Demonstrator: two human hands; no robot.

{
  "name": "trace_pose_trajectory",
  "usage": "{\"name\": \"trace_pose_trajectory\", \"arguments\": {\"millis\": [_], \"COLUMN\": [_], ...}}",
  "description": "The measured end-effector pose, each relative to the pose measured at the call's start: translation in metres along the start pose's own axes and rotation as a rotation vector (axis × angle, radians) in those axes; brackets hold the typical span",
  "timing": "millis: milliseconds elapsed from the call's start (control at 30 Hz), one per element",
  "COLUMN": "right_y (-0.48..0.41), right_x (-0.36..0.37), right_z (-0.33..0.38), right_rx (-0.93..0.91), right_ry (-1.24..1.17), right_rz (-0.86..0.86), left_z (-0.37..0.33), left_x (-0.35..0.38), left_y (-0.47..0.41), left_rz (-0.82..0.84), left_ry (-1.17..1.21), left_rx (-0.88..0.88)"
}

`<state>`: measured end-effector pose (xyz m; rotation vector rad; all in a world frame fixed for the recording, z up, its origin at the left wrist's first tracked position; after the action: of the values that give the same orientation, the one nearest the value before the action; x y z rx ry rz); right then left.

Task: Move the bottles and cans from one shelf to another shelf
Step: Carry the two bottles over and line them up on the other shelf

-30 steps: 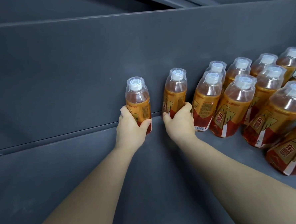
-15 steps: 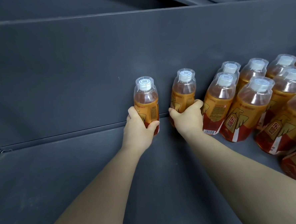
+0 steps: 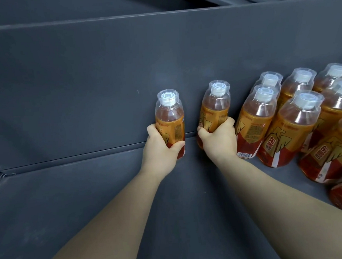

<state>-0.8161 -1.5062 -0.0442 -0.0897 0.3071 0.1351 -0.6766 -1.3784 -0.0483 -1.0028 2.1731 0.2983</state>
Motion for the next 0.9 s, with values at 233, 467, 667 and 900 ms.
{"name": "trace_pose_trajectory", "arguments": {"millis": [233,467,667,900], "right_y": [0.033,0.083,0.124,0.174], "right_x": [-0.002,-0.004,-0.012,-0.029], "right_z": [0.010,0.023,0.025,0.025], "right_rx": [-0.097,-0.105,-0.092,-0.127], "right_ry": [0.046,0.064,0.081,0.075], "right_rz": [0.132,0.167,0.193,0.270], "left_z": [0.002,0.014,0.021,0.030], "left_x": [-0.018,-0.042,-0.064,-0.089], "left_y": [0.017,0.050,0.091,0.157], "left_rz": [-0.025,-0.022,-0.029,-0.100], "left_ry": [0.054,0.057,0.035,0.025], "left_rx": [0.001,0.017,0.018,-0.049]}}
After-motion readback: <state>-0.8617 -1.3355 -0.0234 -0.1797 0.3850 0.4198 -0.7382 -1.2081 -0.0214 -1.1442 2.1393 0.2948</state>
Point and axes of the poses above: each hand's wrist, its own y-axis away from the middle knuckle, its own x-axis out of the palm, z = x × y, the point moved 6 cm from there along -y, towards the middle knuckle, and after that the axes turned 13 degrees about -y, right-handed, at the moved point
